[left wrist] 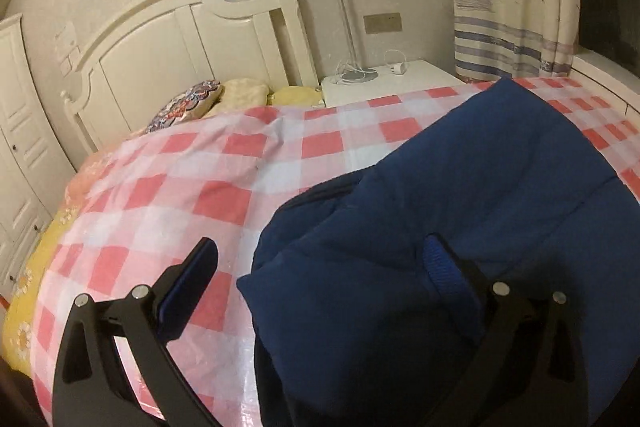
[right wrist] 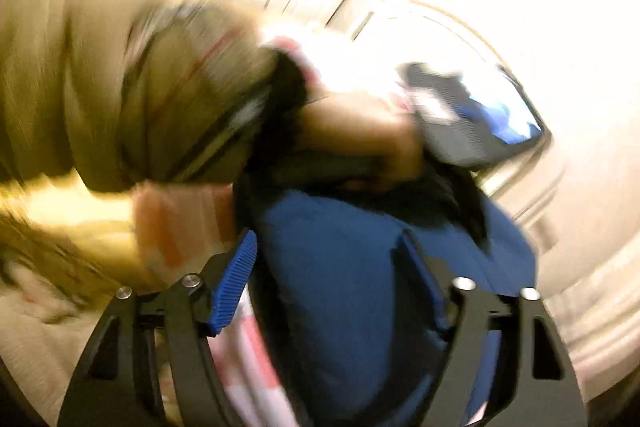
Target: Fold large clothes
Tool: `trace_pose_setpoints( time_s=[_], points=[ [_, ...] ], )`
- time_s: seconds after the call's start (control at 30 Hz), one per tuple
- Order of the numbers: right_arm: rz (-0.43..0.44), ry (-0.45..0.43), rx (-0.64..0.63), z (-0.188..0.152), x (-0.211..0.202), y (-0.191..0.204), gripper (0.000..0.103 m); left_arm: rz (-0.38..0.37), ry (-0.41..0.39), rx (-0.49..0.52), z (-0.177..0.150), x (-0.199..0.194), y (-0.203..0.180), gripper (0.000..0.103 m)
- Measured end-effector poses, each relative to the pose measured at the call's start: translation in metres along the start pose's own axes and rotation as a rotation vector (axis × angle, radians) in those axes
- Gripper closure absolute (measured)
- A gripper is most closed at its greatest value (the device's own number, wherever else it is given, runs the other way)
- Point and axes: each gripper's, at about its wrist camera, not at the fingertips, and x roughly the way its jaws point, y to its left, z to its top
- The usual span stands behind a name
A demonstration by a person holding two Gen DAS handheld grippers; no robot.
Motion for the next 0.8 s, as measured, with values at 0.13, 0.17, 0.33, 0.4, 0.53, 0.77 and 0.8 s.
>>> trace_pose_setpoints(
  time_s=[0.13, 0.17, 0.33, 0.4, 0.53, 0.77, 0.8],
  points=[
    [-0.056, -0.092, 0.363, -0.017, -0.025, -0.103, 0.045, 0.0, 0.009, -0.015, 0.001, 0.003, 0.006, 0.002],
    [-0.06, -0.101, 0.439, -0.021, -0.026, -0.128, 0.045, 0.001, 0.01, -0.019, 0.001, 0.004, 0.007, 0.002],
    [-0.132, -0.037, 0.633, -0.044, 0.01, -0.219, 0.061, 0.003, 0.008, -0.033, -0.002, 0.002, 0.01, 0.002],
    [-0.133, -0.008, 0.65, -0.044, 0.032, -0.24, 0.065, 0.002, 0.006, -0.043, -0.003, 0.003, 0.012, 0.002],
    [-0.126, 0.003, 0.629, -0.034, 0.067, -0.25, 0.067, -0.006, 0.011, -0.052, -0.004, 0.004, 0.014, 0.002],
    [-0.029, 0.223, 0.594, -0.047, 0.165, -0.254, 0.067, -0.049, 0.079, -0.113, -0.006, 0.019, 0.026, 0.002],
    [-0.04, 0.242, 0.572, -0.044, 0.166, -0.251, 0.067, -0.062, 0.084, -0.12, -0.006, 0.02, 0.027, 0.002]
  ],
)
